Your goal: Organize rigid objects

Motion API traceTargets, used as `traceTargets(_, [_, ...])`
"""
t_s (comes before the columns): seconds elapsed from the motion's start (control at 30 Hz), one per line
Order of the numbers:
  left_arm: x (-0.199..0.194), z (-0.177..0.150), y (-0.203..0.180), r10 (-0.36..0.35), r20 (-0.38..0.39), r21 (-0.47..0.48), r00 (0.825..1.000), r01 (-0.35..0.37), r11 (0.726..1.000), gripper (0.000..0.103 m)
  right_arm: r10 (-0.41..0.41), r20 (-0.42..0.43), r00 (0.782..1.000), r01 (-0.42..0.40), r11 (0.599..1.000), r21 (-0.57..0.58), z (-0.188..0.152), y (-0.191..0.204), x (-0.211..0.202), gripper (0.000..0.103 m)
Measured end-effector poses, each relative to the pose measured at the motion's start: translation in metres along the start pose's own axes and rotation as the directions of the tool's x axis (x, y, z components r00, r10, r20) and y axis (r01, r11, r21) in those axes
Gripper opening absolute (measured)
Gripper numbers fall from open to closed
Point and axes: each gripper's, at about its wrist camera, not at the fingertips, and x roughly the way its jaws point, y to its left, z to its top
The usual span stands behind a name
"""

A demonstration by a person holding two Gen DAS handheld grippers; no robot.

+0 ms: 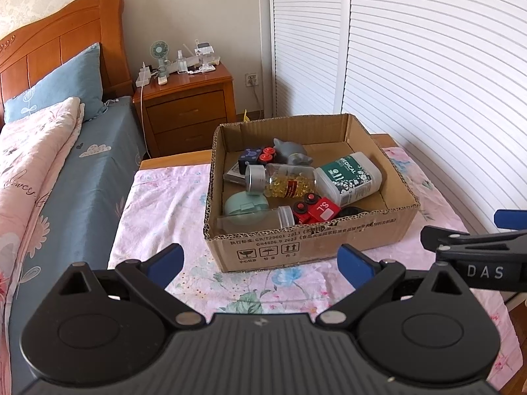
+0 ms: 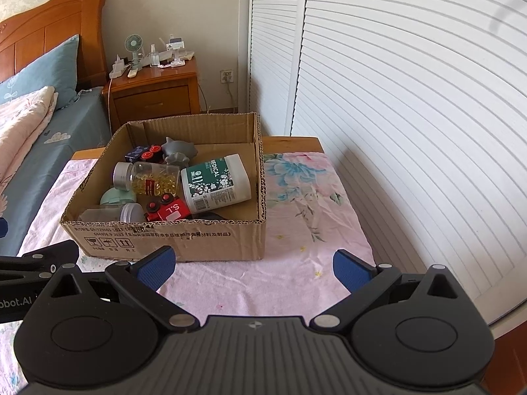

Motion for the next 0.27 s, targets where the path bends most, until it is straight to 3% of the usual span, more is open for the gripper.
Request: traceTargets(0.27, [-0.0024,-0.0007,-0.0021,0.001,0.002,0.003,1.000,-0.001,1.000,0.099,-0.005,0.005,1.000,0.005,1.000,-0.005,0.0003,0.0006,-0.0027,0.103])
